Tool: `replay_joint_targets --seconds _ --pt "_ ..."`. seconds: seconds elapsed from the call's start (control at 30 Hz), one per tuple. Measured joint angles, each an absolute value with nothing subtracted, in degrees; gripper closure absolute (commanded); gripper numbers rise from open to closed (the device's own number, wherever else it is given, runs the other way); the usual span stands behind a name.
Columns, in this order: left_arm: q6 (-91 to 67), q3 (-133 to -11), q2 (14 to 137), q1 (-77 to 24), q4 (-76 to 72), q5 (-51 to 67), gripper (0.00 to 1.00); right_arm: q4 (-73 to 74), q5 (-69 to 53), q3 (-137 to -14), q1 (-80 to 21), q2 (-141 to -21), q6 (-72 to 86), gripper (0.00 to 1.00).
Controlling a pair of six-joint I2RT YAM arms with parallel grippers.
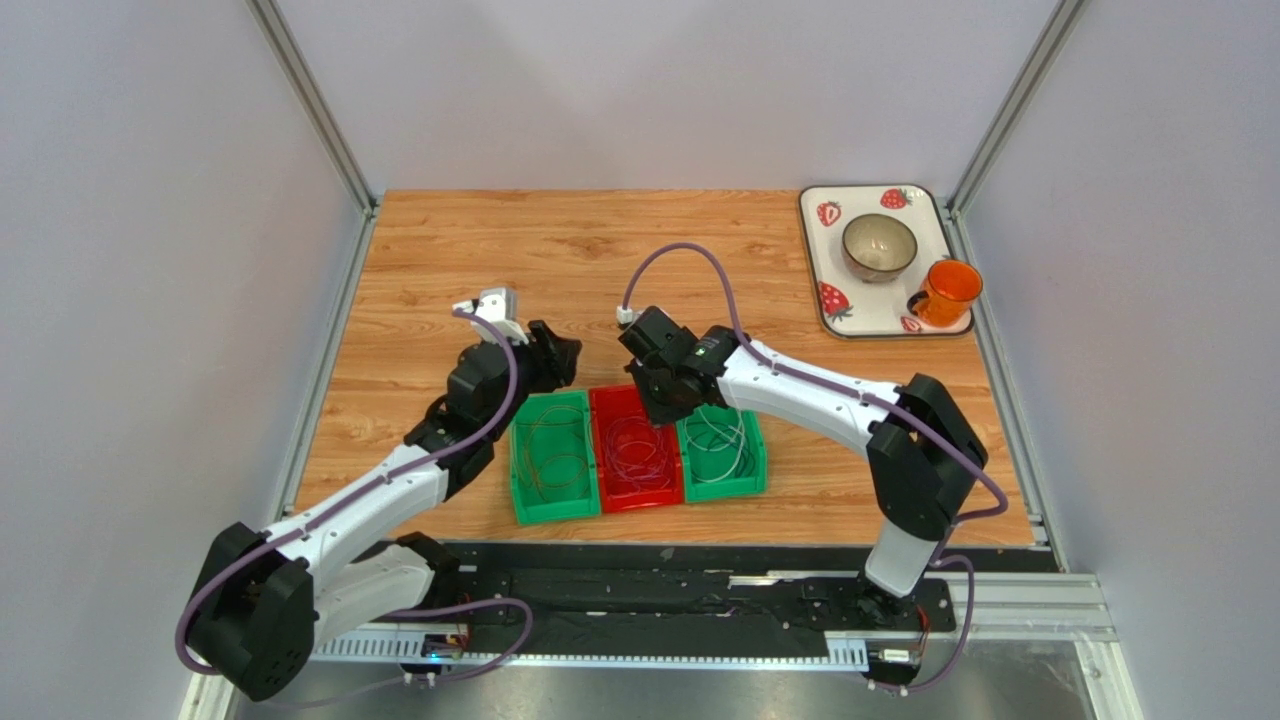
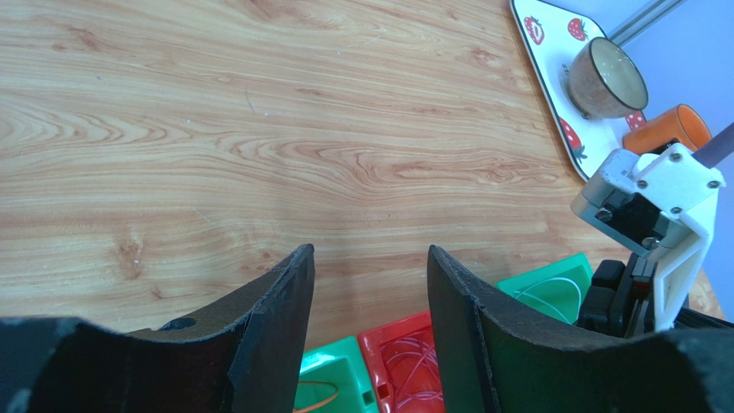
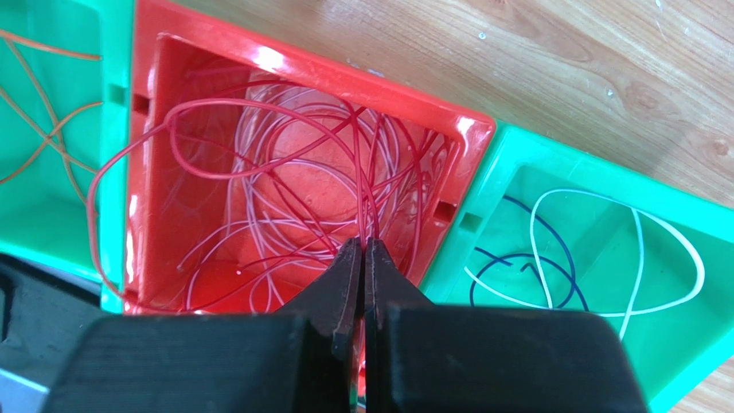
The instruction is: Untangle the cables
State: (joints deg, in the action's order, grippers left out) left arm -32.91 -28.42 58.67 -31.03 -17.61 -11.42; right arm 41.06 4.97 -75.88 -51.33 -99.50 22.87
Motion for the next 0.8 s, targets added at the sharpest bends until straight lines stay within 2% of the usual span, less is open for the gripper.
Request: replay_joint_targets --seconds 0.8 --pt "-32.9 -28.4 58.7 -31.0 -17.6 -11.0 0.41 37.3 10.2 -80.8 -55.2 -114.0 24.1 1.00"
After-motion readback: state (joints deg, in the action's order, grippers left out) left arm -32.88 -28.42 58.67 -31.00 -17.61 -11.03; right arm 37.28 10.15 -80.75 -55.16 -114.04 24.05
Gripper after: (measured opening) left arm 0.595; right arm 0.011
